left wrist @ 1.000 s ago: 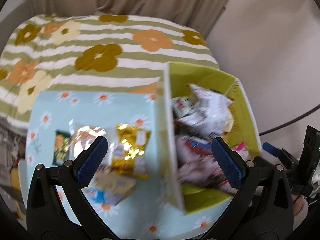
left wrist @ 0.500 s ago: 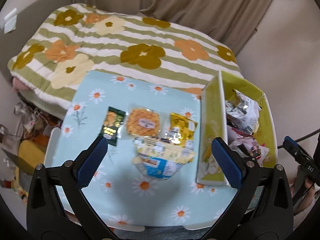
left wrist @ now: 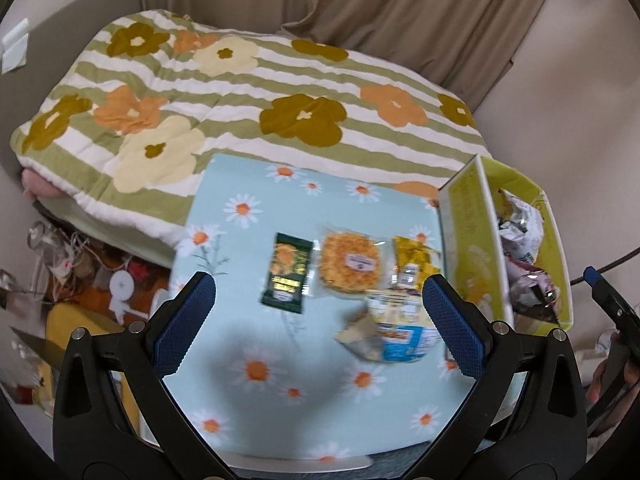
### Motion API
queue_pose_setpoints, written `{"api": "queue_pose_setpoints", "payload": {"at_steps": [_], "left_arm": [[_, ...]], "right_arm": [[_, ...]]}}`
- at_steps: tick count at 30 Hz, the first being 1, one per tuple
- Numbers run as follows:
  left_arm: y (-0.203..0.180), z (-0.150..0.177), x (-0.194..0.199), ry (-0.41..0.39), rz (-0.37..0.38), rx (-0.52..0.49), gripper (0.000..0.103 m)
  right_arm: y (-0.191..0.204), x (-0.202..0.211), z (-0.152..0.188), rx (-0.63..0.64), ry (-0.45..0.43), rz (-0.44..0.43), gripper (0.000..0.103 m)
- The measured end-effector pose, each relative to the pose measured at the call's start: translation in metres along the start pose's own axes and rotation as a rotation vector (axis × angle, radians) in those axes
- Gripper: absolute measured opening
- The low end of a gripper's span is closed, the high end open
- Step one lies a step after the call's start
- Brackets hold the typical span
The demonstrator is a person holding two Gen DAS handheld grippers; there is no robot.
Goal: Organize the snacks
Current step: 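Move both tools back over the remaining snacks on the table, then grasp the green cracker packet with the left tool while the right tool grasps the blue-white bag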
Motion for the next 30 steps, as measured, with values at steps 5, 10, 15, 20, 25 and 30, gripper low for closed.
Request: {"api": "queue_pose_setpoints", "payload": {"at_steps": [5,10,15,20,25,30], "left_arm": [[0.029,-0.007,-0.011,0.031,0.008,-0.056,0.102],[0.047,-0.006,-0.038,0.095,0.028,-0.133,0.102],[0.056,0.0,-0.078,0.169,0.026,-0.229,0.102],[0.062,0.002,-0.12,0.214,0.006,-0.306,0.102],[0.06,0.0,-0.159,0.248,-0.005,-0.35,0.102],[0.055,0.003,-0.191,0.283,-0.049,-0.379,0.102]], "right_arm": [[0.049,-0.025,0.004,0.018,0.01,0.005,0.1],[0.076,-0.059,0.015,-0.013,0.031,0.056,0.1],[0.085,-0.092,0.033,-0.087,0.06,0.113,0.1],[0.082,-0.123,0.057,-0.164,0.098,0.178,0.1],[0.07,-0.144,0.073,-0.203,0.13,0.206,0.1],[0.064,-0.154,0.077,-0.21,0.148,0.201,0.1]]}}
Point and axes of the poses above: each gripper's, at about its wrist camera, not at the fingertips, and x roughly against the way its jaws point, y to its left, z to its underside, the point moved 6 cm from there along -x, roughly the way its jaws point, and after that the axes turned 6 degrees about y, right-handed, at the moved point
